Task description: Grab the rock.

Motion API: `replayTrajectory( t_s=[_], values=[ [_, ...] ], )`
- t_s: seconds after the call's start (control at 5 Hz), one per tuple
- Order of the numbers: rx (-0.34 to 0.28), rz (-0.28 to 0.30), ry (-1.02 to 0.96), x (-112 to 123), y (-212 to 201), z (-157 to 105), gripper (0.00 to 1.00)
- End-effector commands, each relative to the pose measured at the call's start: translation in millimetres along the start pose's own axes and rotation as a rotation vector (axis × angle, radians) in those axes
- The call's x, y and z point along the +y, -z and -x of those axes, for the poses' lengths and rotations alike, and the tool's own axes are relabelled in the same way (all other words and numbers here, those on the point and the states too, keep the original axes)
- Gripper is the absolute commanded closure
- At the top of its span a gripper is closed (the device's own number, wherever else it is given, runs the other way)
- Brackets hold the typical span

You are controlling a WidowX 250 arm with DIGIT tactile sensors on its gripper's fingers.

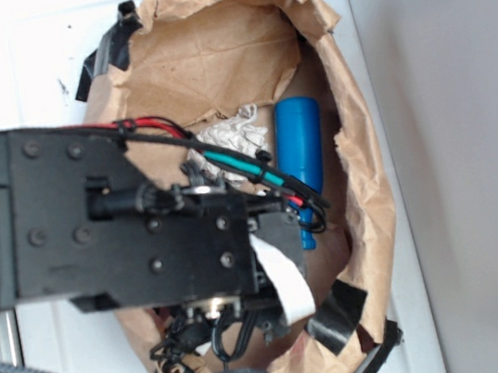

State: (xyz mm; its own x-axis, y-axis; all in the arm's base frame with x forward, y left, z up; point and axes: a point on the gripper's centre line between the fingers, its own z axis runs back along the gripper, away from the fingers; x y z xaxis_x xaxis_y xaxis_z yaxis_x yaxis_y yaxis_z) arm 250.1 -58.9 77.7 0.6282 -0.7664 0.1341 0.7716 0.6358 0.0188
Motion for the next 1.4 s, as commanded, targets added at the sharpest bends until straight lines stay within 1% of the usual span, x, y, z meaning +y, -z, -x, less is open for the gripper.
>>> replayTrajectory(
  t_s=[0.0,0.2,0.4,0.6,0.8,1.0,1.2],
  values=[
    [-0.035,-0.016,0.045,-15.6,-10.6,-10.6,0.0],
    [-0.038,-0.055,-0.01,46.0,-14.7,-16.4,0.0],
    [-0.039,-0.068,-0.068,89.6,-15.0,-31.2,0.0],
    [-0.044,-0.06,-0.057,95.7,-11.0,-33.9,0.0],
    [-0.063,-0.027,0.019,76.1,-14.8,-34.2,0.0],
    [-0.089,-0.025,0.11,43.3,-24.9,-27.7,0.0],
    [-0.116,-0.018,0.15,19.3,-33.3,-19.5,0.0]
  ],
)
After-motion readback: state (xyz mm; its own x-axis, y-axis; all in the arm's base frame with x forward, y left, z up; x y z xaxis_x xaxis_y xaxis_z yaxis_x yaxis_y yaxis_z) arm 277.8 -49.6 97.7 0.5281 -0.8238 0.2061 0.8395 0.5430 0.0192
